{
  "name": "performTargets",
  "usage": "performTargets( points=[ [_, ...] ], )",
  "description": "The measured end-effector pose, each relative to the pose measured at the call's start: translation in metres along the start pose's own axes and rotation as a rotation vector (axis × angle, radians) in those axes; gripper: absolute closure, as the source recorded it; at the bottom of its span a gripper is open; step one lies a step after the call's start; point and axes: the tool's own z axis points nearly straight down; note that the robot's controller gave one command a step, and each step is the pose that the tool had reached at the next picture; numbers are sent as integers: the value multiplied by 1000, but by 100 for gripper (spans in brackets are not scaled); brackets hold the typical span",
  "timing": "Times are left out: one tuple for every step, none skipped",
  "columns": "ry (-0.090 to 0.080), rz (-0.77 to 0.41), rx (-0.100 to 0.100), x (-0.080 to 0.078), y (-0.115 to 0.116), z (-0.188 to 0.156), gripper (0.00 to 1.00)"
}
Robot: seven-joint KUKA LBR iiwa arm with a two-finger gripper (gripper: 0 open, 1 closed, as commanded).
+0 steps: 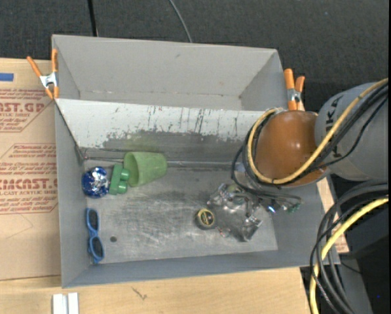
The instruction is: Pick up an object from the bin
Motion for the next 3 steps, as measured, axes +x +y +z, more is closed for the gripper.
performTargets(
  points=[
    [8,-185,-13,-86,34,-4,0],
    [-1,-203,-6,-25,31,0,0],
    [5,-207,-7,-26,31,0,100]
  ],
)
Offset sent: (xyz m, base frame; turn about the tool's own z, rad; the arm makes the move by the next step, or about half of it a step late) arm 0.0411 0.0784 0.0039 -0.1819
